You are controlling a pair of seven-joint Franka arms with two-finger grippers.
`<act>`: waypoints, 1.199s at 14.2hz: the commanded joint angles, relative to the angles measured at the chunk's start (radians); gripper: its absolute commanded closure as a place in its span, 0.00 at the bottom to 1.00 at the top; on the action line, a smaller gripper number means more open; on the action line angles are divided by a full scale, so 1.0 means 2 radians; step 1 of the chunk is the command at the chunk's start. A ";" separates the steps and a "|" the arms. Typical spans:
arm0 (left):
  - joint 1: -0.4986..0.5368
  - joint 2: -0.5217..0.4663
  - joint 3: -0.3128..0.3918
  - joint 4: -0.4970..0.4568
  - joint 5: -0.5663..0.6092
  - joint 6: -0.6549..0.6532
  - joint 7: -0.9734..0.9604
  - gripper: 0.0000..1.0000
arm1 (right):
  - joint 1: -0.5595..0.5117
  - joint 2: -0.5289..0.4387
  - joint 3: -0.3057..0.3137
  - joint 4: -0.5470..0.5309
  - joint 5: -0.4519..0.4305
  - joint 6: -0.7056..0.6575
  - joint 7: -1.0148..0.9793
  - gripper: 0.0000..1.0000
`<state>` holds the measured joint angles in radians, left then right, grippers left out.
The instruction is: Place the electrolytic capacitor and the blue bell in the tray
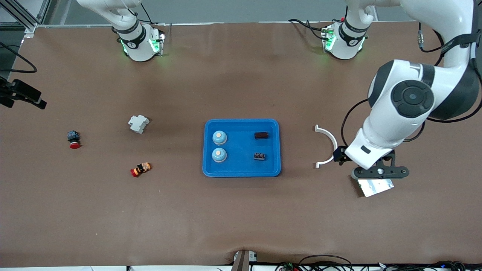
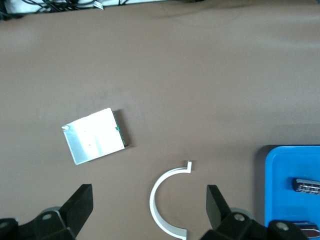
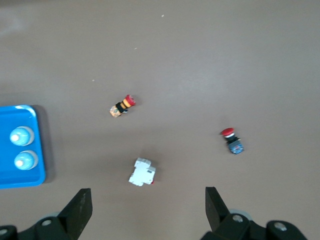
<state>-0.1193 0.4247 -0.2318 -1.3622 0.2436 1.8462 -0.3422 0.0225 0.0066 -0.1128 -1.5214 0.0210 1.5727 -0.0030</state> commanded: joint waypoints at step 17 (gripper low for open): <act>0.116 -0.204 0.002 -0.125 -0.113 -0.109 0.169 0.00 | 0.005 0.004 0.005 0.008 -0.016 -0.002 0.012 0.00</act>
<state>0.0921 0.0786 -0.2308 -1.5587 0.0548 1.6593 -0.0682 0.0262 0.0122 -0.1047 -1.5184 -0.0038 1.5712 0.0006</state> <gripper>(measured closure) 0.000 0.000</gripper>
